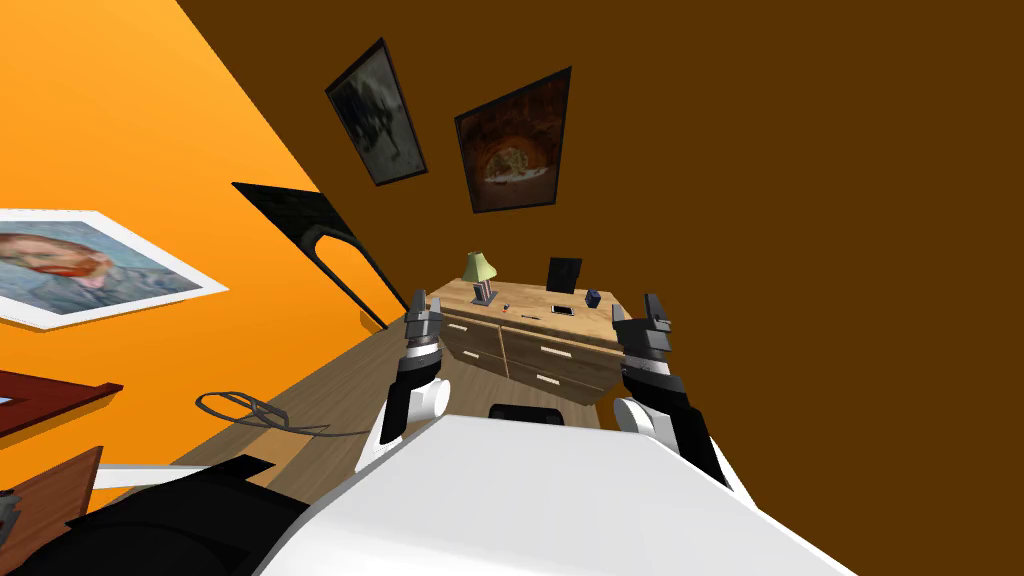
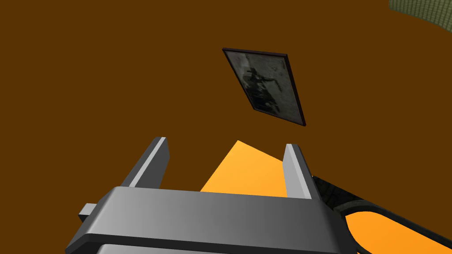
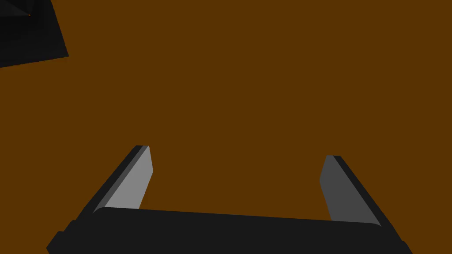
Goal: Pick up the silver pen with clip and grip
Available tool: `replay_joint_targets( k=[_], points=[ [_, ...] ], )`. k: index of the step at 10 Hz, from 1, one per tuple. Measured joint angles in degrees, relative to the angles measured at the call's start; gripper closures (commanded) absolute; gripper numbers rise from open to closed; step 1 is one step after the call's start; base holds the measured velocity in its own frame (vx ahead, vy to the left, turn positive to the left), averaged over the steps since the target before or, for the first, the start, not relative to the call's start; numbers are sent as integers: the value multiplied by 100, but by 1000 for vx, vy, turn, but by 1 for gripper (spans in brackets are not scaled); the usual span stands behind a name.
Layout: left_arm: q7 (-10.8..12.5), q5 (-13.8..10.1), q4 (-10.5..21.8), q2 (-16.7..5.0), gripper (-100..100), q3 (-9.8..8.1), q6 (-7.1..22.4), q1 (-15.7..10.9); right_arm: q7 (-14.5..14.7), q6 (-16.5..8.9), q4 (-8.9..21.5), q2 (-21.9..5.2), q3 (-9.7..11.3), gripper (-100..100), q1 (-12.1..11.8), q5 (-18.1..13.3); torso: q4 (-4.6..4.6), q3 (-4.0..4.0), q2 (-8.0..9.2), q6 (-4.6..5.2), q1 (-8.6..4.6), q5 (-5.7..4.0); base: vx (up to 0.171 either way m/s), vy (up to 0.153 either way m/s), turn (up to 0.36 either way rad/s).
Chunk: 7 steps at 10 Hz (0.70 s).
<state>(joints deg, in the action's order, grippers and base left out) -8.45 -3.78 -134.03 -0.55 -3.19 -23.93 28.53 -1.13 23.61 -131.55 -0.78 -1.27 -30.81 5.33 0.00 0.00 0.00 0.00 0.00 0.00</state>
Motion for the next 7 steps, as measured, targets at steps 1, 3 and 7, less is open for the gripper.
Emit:
replay_joint_targets(
  k=[1,3,7],
  points=[
    [0,0,0,0,0,0,0,0,-7,38,11,-142,42,-100,-29,-31,3,9,16,1,15,3,-108,100,-74],
    [0,0,0,1,0,1,0,-1,-13,173,129,-446,149,-100,-40,-122,10,25,43,0,44,10,-125,125,-66],
    [0,0,0,2,0,2,0,-2,42,452,459,-1097,515,-100,-96,-425,14,35,60,0,64,14,-137,146,-34]
  ],
)
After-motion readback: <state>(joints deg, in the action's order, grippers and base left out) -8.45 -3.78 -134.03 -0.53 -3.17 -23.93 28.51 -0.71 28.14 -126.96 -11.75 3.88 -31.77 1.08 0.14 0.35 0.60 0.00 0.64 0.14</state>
